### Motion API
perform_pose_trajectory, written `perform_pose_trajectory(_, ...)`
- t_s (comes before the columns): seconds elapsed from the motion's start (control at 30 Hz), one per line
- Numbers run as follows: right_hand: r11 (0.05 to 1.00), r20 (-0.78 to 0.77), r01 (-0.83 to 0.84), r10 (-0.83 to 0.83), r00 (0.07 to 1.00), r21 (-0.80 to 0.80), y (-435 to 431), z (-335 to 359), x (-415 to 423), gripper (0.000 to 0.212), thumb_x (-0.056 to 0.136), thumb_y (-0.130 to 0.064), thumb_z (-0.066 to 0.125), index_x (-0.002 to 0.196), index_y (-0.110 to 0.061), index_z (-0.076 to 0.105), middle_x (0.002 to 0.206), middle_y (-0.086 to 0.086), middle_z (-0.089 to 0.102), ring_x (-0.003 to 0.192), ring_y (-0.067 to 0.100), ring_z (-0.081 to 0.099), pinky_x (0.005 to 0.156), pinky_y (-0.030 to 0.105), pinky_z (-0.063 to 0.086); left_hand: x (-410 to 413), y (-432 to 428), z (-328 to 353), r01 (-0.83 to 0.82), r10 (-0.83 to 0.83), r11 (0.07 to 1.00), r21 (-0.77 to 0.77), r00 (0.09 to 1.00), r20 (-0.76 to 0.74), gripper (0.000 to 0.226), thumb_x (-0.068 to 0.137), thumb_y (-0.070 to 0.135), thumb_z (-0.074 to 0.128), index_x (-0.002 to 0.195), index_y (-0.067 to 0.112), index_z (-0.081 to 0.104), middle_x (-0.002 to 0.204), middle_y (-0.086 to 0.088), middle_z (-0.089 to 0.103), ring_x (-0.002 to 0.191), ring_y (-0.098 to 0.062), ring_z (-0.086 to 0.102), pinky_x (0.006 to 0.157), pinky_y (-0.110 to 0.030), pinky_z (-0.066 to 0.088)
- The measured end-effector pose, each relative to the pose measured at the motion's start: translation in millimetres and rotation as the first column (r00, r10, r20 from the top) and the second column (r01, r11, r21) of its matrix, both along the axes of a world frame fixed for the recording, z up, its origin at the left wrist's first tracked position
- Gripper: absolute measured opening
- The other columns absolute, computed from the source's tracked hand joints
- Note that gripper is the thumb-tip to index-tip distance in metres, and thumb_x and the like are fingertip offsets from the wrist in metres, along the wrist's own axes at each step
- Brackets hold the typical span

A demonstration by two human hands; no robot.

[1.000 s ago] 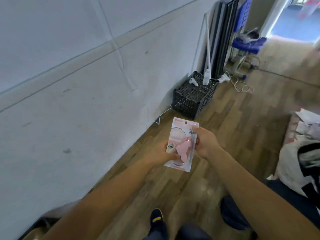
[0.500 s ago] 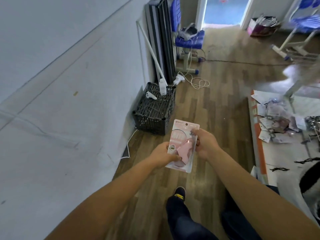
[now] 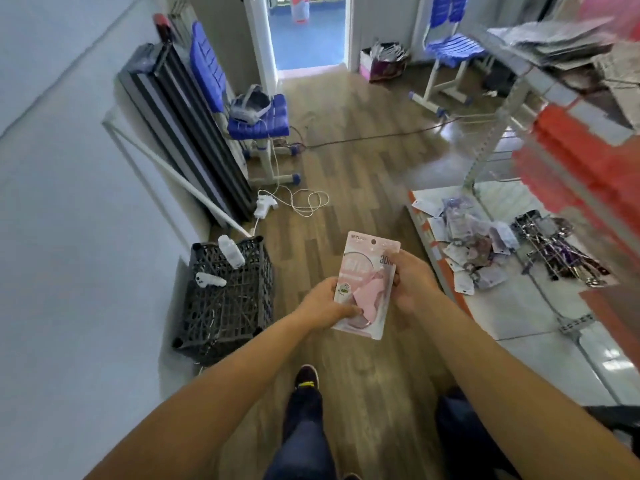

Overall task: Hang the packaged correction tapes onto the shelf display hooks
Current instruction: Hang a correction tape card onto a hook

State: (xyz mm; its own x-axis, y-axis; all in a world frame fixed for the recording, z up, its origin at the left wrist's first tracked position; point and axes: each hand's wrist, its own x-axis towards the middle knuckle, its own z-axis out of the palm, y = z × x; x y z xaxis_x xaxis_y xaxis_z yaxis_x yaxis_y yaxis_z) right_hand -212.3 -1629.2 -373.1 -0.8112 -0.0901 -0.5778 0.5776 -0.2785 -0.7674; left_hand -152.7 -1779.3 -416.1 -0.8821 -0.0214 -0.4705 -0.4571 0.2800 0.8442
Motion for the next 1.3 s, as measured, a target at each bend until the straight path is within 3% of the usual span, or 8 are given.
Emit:
perform_pose_trajectory(0.17, 0.970, -0.007, 0.240, -0.241, 0.971, -0.029, -1.1, 11.1, -93.0, 0.011, 0.094, -0.012, 0.055, 0.088, -0.010, 0.064, 0.083, 0.009, 0.070, 0.071, 0.024, 0.067, 0.060, 0.035, 0.054, -129.5, -9.7, 10.9, 0.238, -0.238, 0.971, 0.006, 0.971, -0.008, 0.031, 0.075, 0.009, 0.078, 0.093, 0.027, 0.060, 0.111, -0.004, 0.070, 0.105, -0.022, 0.065, 0.097, -0.046, 0.050)
perform_pose_trajectory(0.33, 0.870, -0.027, 0.488, -0.491, 0.871, -0.070, 19.8, 28.3, -158.1, 0.009, 0.093, -0.007, 0.056, 0.089, -0.007, 0.065, 0.075, 0.012, 0.071, 0.055, 0.023, 0.068, 0.046, 0.028, 0.053, -233.1, 10.5, 28.5, 0.444, -0.447, 0.890, 0.104, 0.895, 0.009, 0.036, 0.078, 0.000, 0.074, 0.109, 0.016, 0.063, 0.109, -0.005, 0.071, 0.102, -0.022, 0.068, 0.094, -0.040, 0.053)
perform_pose_trajectory(0.53, 0.712, -0.048, 0.701, -0.699, 0.713, 0.037, 79.9, 34.4, -206.2, 0.007, 0.091, -0.006, 0.058, 0.091, -0.009, 0.065, 0.077, 0.013, 0.068, 0.057, 0.025, 0.063, 0.047, 0.030, 0.052, -317.5, 77.8, 21.7, 0.663, -0.668, 0.740, 0.112, 0.745, 0.006, 0.038, 0.077, 0.011, 0.078, 0.109, 0.022, 0.060, 0.116, -0.002, 0.069, 0.107, -0.021, 0.066, 0.099, -0.044, 0.049)
perform_pose_trajectory(0.67, 0.623, -0.084, 0.781, -0.776, 0.625, 0.044, 130.7, 39.3, -243.0, 0.011, 0.091, -0.008, 0.061, 0.101, -0.006, 0.065, 0.081, 0.015, 0.067, 0.064, 0.028, 0.061, 0.070, 0.043, 0.053, -369.5, 133.3, 28.2, 0.742, -0.746, 0.655, 0.140, 0.665, -0.036, 0.042, 0.076, 0.016, 0.078, 0.113, 0.024, 0.061, 0.117, -0.002, 0.069, 0.108, -0.022, 0.065, 0.100, -0.045, 0.049)
perform_pose_trajectory(0.9, 0.512, -0.126, 0.858, -0.855, 0.504, -0.044, 207.3, 64.4, -317.8, 0.020, 0.091, -0.014, 0.061, 0.110, -0.010, 0.063, 0.085, 0.008, 0.065, 0.061, 0.019, 0.060, 0.051, 0.026, 0.049, -458.9, 211.8, 67.0, 0.819, -0.804, 0.572, 0.050, 0.572, -0.159, 0.021, 0.087, 0.021, 0.070, 0.104, 0.027, 0.061, 0.103, 0.009, 0.070, 0.096, -0.007, 0.067, 0.083, -0.020, 0.053)
perform_pose_trajectory(1.07, 0.438, -0.196, 0.890, -0.891, 0.410, -0.127, 243.6, 82.9, -350.7, 0.007, 0.092, -0.010, 0.059, 0.087, -0.012, 0.064, 0.070, 0.004, 0.067, 0.052, 0.017, 0.060, 0.044, 0.022, 0.050, -497.5, 254.7, 83.1, 0.813, -0.794, 0.569, 0.127, 0.583, -0.175, 0.027, 0.086, 0.017, 0.070, 0.112, 0.019, 0.062, 0.106, 0.001, 0.073, 0.099, -0.014, 0.069, 0.089, -0.031, 0.054)
perform_pose_trajectory(1.2, 0.383, -0.228, 0.912, -0.910, 0.346, -0.145, 265.0, 96.3, -364.1, 0.011, 0.094, -0.007, 0.055, 0.086, -0.010, 0.062, 0.060, 0.003, 0.064, 0.045, 0.014, 0.058, 0.043, 0.020, 0.048, -517.9, 286.7, 92.2, 0.856, -0.834, 0.499, 0.131, 0.516, -0.197, 0.020, 0.087, 0.016, 0.069, 0.102, 0.027, 0.062, 0.098, 0.005, 0.073, 0.088, -0.007, 0.069, 0.073, -0.020, 0.055)
perform_pose_trajectory(1.3, 0.347, -0.275, 0.926, -0.914, 0.299, -0.147, 279.2, 107.7, -376.1, 0.011, 0.093, -0.005, 0.055, 0.090, -0.008, 0.065, 0.067, 0.005, 0.068, 0.052, 0.017, 0.060, 0.047, 0.023, 0.051, -538.0, 310.4, 97.3, 0.879, -0.854, 0.456, 0.137, 0.476, -0.211, 0.026, 0.085, 0.017, 0.071, 0.107, 0.028, 0.061, 0.106, 0.001, 0.072, 0.100, -0.016, 0.068, 0.093, -0.040, 0.054)
